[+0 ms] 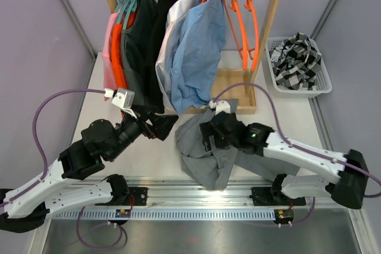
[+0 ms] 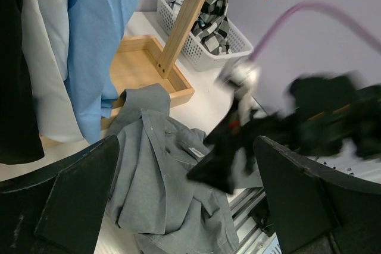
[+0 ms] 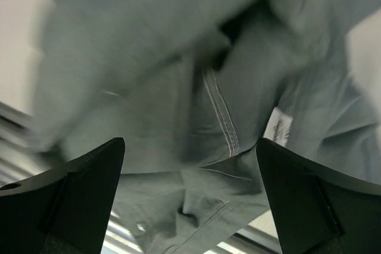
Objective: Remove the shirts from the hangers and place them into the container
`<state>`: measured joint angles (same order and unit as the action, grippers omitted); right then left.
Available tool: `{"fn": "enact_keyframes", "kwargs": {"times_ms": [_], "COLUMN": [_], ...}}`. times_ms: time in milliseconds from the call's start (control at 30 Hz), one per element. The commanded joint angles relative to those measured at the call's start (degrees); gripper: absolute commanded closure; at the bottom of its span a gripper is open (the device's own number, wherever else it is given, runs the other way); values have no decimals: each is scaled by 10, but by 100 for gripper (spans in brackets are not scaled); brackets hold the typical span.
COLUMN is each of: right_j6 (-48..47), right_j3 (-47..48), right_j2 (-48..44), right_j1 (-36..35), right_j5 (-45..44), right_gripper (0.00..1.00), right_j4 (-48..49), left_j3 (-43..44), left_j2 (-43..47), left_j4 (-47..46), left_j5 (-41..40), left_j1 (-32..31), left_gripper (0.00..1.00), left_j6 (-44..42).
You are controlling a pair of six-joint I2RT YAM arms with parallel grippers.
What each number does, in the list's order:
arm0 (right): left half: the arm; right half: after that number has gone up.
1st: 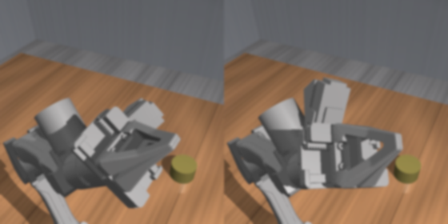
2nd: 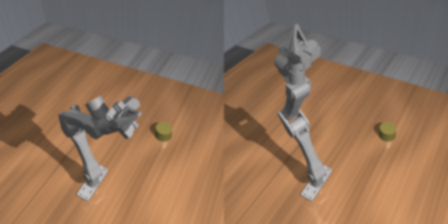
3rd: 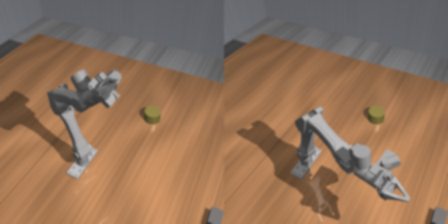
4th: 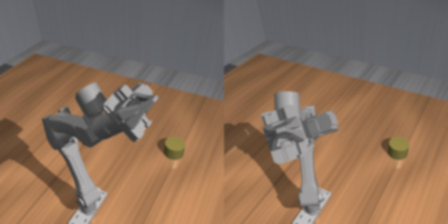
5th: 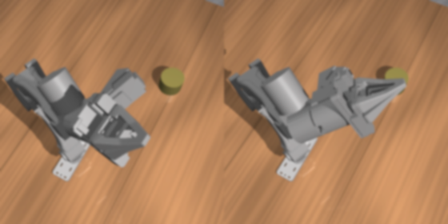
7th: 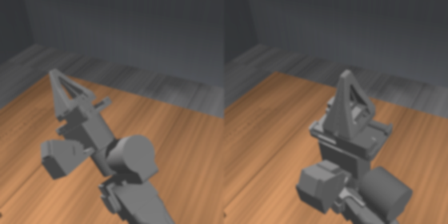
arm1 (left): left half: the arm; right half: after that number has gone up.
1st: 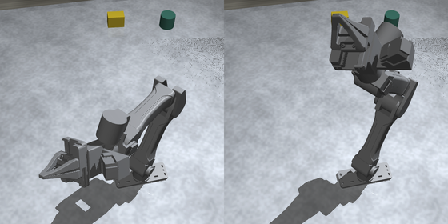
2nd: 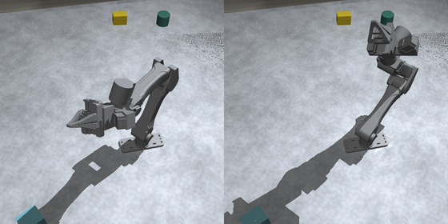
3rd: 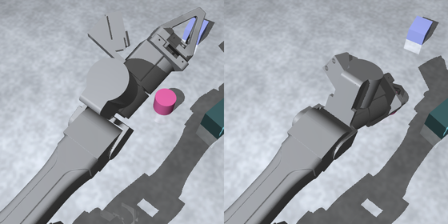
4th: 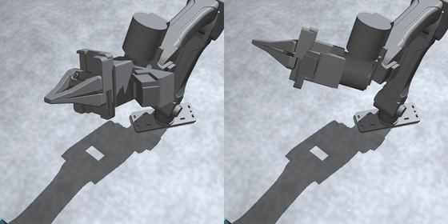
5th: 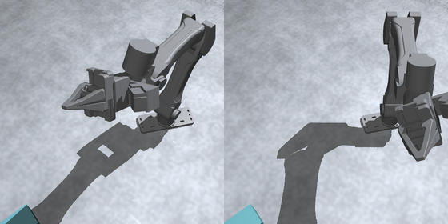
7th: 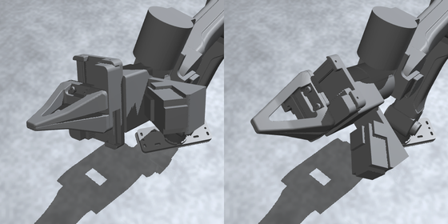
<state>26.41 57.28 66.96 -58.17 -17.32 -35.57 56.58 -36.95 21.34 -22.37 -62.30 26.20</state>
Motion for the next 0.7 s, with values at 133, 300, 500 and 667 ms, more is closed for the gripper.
{"fn": "enact_keyframes", "kwargs": {"times_ms": [133,300,500,667], "right_j6": [87,91,92,75], "right_j3": [-68,-53,-65,-54], "right_j2": [134,197,170,136], "right_j1": [-6,-6,-14,-18], "right_j5": [69,142,143,138], "right_gripper": [1,1,1,1], "right_j4": [203,269,278,259], "left_j3": [11,10,6,5], "left_j2": [-10,-8,-6,-19], "left_j4": [-5,-2,3,13], "left_j5": [-9,-10,-11,-28], "left_j1": [-2,-2,-3,-2], "left_gripper": [1,1,1,1], "left_j6": [4,12,16,8]}}
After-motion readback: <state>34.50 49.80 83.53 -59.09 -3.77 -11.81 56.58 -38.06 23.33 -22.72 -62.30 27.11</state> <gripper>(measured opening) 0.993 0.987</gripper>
